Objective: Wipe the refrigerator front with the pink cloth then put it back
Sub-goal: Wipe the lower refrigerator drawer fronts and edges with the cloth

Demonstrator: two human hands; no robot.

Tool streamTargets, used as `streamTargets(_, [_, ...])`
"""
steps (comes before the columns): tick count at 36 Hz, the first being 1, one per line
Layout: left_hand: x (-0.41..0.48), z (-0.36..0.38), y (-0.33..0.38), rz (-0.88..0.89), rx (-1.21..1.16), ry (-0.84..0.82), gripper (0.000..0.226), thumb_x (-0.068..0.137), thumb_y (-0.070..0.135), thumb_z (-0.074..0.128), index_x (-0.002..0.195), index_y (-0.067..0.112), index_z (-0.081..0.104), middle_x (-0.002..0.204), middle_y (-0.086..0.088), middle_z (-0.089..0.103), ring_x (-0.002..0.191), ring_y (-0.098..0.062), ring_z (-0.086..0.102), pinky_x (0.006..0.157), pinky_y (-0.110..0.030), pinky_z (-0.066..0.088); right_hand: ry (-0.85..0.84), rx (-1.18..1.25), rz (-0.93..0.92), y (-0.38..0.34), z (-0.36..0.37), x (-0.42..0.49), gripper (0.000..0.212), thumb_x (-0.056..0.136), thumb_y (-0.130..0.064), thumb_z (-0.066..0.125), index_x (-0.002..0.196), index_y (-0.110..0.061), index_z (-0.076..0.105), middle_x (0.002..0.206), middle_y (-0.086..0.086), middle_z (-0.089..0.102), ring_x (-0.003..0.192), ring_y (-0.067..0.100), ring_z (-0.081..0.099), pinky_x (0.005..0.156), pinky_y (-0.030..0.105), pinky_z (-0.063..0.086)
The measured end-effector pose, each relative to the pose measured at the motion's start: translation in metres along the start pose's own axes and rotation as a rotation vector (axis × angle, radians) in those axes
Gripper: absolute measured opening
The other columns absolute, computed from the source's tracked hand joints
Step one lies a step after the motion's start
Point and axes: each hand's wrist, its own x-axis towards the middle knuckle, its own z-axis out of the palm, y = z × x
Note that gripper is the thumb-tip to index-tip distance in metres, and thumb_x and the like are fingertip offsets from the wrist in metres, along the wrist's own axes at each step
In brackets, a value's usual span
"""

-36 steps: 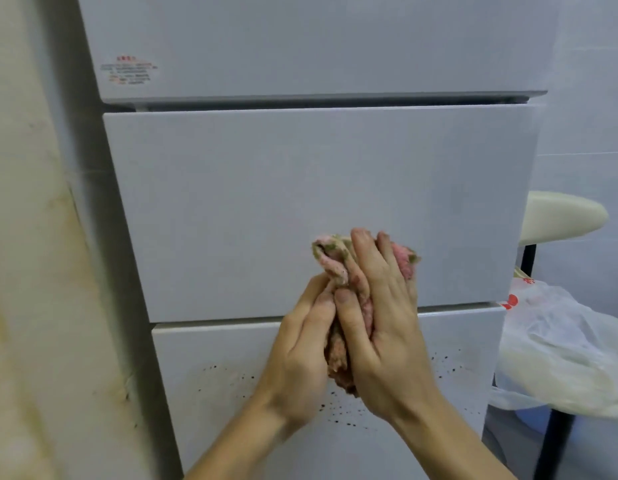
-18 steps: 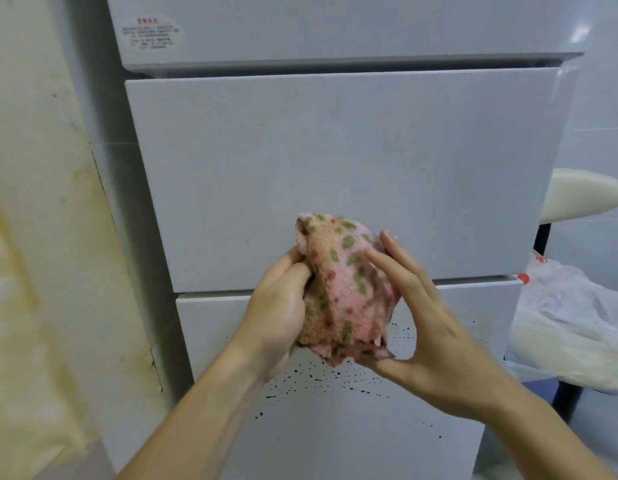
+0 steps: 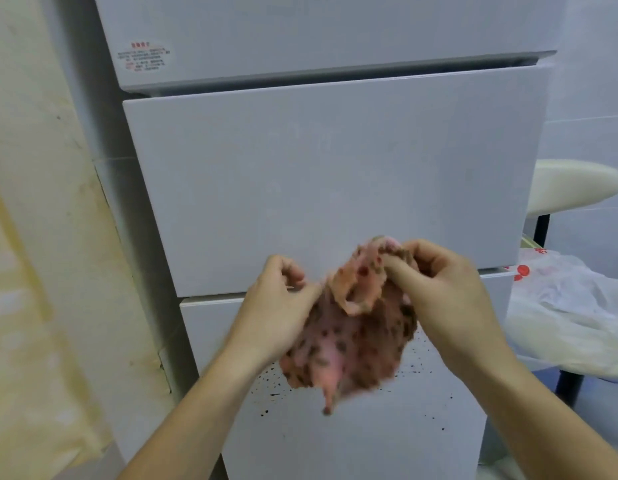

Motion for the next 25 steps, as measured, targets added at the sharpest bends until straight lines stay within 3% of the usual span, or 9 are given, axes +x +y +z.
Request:
streamTargets(3, [-0.009, 0.0, 0.003, 0.167, 0.183, 0.122, 0.02, 0.095, 0.028, 0.069, 0.084, 0.018, 0.056, 0.083, 0.005, 0.067, 0.076, -0.016, 0.062, 0.067, -0.026, 0.046, 0.023, 0.155, 0.155, -0.009, 0.005, 0.008, 0.032, 0.084, -0.035, 0.081, 0.086, -0.005, 0.073, 0.083, 0.014, 0.077, 0.079, 0.032, 0.076, 0.08, 0.041, 0.062])
streamTargets(5, [-0.015, 0.003, 0.012, 0.174, -0.044, -0.018, 0.031, 0.1, 0.042, 0.063, 0.084, 0.016, 0.063, 0.078, 0.002, 0.07, 0.075, -0.016, 0.067, 0.075, -0.03, 0.052, 0.019, 0.18, 0.222, -0.011, 0.009, 0.011, 0.032, 0.084, -0.031, 0.083, 0.091, -0.001, 0.073, 0.09, 0.018, 0.078, 0.083, 0.034, 0.077, 0.086, 0.049, 0.061])
streamTargets(8, [-0.019, 0.011, 0.021, 0.081, -0.359, -0.295, 0.059, 0.094, 0.065, 0.039, 0.097, 0.016, 0.073, 0.093, -0.004, 0.078, 0.094, -0.02, 0.074, 0.095, -0.039, 0.057, -0.015, 0.184, 0.281, -0.01, 0.016, 0.014, 0.024, 0.085, -0.025, 0.084, 0.09, -0.004, 0.073, 0.087, 0.017, 0.079, 0.079, 0.028, 0.077, 0.084, 0.048, 0.062])
streamTargets(11, [-0.02, 0.018, 0.022, 0.113, -0.388, -0.396, 0.057, 0.097, 0.07, 0.043, 0.124, 0.027, 0.069, 0.114, 0.005, 0.078, 0.11, -0.014, 0.072, 0.106, -0.04, 0.053, -0.017, 0.228, 0.305, -0.008, 0.018, 0.015, 0.023, 0.08, -0.021, 0.086, 0.092, -0.009, 0.071, 0.083, 0.012, 0.079, 0.077, 0.025, 0.077, 0.082, 0.045, 0.063])
streamTargets(13, [-0.018, 0.02, 0.019, 0.141, -0.386, -0.404, 0.047, 0.097, 0.057, 0.061, 0.134, 0.029, 0.065, 0.124, 0.004, 0.075, 0.117, -0.018, 0.07, 0.108, -0.04, 0.053, -0.064, 0.232, 0.298, -0.009, 0.017, 0.016, 0.031, 0.078, -0.019, 0.089, 0.099, -0.007, 0.07, 0.087, 0.013, 0.08, 0.08, 0.027, 0.079, 0.081, 0.044, 0.063])
streamTargets(16, [-0.013, 0.018, 0.012, 0.175, -0.344, -0.347, 0.039, 0.092, 0.026, 0.079, 0.129, 0.029, 0.067, 0.12, 0.005, 0.076, 0.117, -0.014, 0.07, 0.104, -0.035, 0.054, -0.181, 0.276, 0.336, -0.013, 0.011, 0.018, 0.051, 0.07, -0.017, 0.089, 0.114, -0.004, 0.066, 0.089, 0.017, 0.079, 0.073, 0.028, 0.077, 0.065, 0.035, 0.062])
streamTargets(20, [-0.008, 0.008, 0.004, 0.155, -0.298, -0.339, 0.03, 0.098, 0.006, 0.07, 0.123, 0.02, 0.072, 0.118, 0.004, 0.078, 0.113, -0.012, 0.073, 0.098, -0.027, 0.056, -0.29, 0.291, 0.377, -0.011, -0.003, 0.022, 0.069, 0.057, -0.008, 0.087, 0.123, -0.009, 0.069, 0.109, 0.023, 0.077, 0.091, 0.027, 0.076, 0.08, 0.031, 0.06])
streamTargets(22, [-0.005, 0.004, 0.0, 0.125, -0.311, -0.331, 0.03, 0.101, 0.001, 0.061, 0.121, 0.019, 0.073, 0.112, 0.001, 0.08, 0.106, -0.011, 0.075, 0.088, -0.019, 0.056, -0.315, 0.334, 0.4, -0.008, -0.009, 0.023, 0.072, 0.056, -0.005, 0.086, 0.126, -0.011, 0.069, 0.108, 0.025, 0.077, 0.093, 0.026, 0.076, 0.08, 0.028, 0.059])
streamTargets(25, [-0.003, -0.003, -0.003, 0.074, -0.363, -0.326, 0.028, 0.104, 0.003, 0.056, 0.118, 0.015, 0.076, 0.111, -0.004, 0.08, 0.105, -0.016, 0.076, 0.087, -0.022, 0.058, -0.326, 0.421, 0.425, -0.007, -0.017, 0.025, 0.071, 0.061, 0.001, 0.081, 0.13, -0.009, 0.066, 0.103, 0.02, 0.079, 0.091, 0.025, 0.078, 0.077, 0.026, 0.063])
